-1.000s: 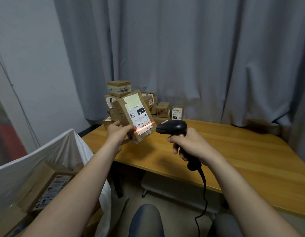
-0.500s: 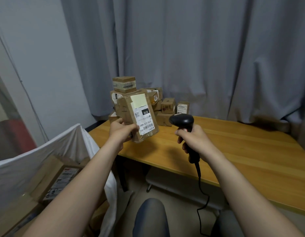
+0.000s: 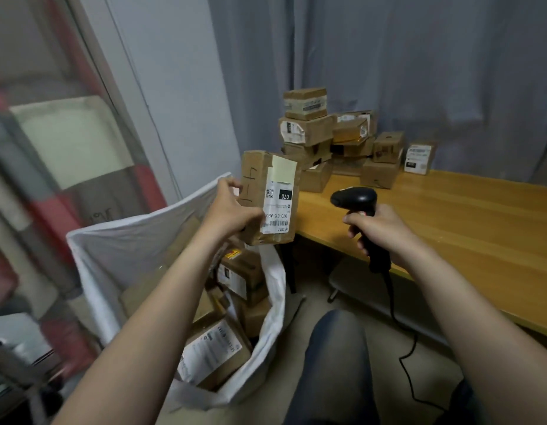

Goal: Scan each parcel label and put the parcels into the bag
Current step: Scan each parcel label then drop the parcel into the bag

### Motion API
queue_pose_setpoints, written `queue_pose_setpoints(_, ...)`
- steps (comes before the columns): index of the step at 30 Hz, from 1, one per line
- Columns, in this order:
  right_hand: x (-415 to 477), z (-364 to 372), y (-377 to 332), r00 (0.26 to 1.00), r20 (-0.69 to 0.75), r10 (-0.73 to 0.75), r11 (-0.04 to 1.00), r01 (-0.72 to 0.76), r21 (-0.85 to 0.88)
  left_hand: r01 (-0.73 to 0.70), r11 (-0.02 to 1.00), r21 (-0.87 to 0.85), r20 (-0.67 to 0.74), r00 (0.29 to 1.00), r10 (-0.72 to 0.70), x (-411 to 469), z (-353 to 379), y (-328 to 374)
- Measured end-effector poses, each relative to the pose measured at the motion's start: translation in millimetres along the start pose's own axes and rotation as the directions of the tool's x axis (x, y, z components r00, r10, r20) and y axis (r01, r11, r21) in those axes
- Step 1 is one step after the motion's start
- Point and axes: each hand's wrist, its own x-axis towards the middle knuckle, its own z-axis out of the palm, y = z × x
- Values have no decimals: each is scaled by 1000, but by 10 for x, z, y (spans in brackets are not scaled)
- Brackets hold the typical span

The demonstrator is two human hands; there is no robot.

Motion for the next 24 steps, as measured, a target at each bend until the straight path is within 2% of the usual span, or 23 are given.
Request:
queue_pose_setpoints(2,6,106,6,1000,25,5,1000,-5,1,-7,998,62,1,1000,7,-39,-157,-81)
queue_pose_setpoints(8,-17,300,28,997,72,22,1000,-21,-9,-74,930,360,189,982,6,-151,-456,-399)
queue_pose_setpoints(13,-51,302,74,999,45,21,1000,-21,3,-298,781,549,439,898,34,-129,-400,-704)
queue_pose_setpoints(17,-56,265,90,1000,21,3,1000,-4,22,-387,677,625,580,812,-72,-28,-248,-966)
queue_pose_setpoints(21,-31,250,118,1000,2,-9,1000,9,-1,-444,602,663,621,776,-111,20,-194,-1149)
queue_pose_setpoints(24,4,268,160,1000,-15,-14,999,13,-42,-425,504,752,565,810,-158,51,-229,-1271)
